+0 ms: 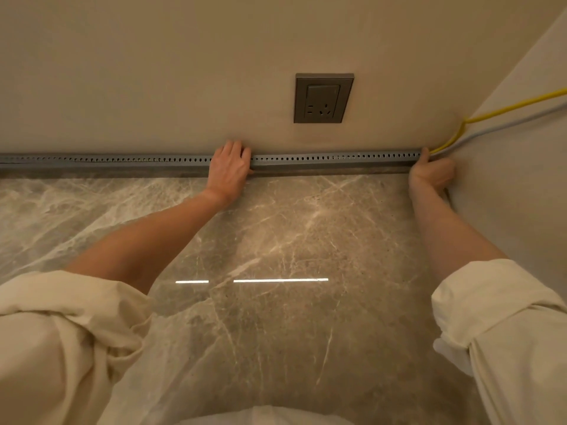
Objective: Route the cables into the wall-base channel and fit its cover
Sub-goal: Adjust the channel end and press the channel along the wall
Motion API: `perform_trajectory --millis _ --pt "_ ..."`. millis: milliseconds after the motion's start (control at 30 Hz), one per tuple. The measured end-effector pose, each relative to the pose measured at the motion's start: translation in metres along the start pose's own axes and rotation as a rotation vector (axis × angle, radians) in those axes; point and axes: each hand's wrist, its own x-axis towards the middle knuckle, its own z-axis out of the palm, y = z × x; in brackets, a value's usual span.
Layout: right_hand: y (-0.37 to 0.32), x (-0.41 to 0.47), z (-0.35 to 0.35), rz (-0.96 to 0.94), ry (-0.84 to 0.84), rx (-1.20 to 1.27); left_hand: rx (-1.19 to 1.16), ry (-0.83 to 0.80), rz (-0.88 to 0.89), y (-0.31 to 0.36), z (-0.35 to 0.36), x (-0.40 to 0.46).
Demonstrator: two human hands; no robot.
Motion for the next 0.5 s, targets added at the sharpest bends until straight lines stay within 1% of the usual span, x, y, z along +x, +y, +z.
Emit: perform_trajectory --millis 67,133,167,200,367,500 --pt "-0.003 -0.006 0.011 0.060 -0.037 0.130 -0.015 0.008 0.000 0.000 0.000 -0.001" --pt "-0.003 -0.011 0.019 0.143 -0.104 0.345 -0.050 0.015 -0.024 0.000 -0.002 -0.002" --pt "-0.003 -0.012 0.022 0.165 -0.104 0.446 -0.073 0.014 -0.038 0.001 -0.003 -0.002" --pt "-0.004 -0.013 0.024 0.189 -0.096 0.496 -0.093 0.011 -0.047 0.002 -0.004 -0.002" --pt "0.000 -0.024 0.030 0.194 -0.093 0.590 -0.102 0.006 -0.046 0.005 -0.005 -0.005" --pt "0.002 -0.028 0.034 0.196 -0.142 0.608 -0.069 0.016 -0.022 0.009 -0.005 -0.007"
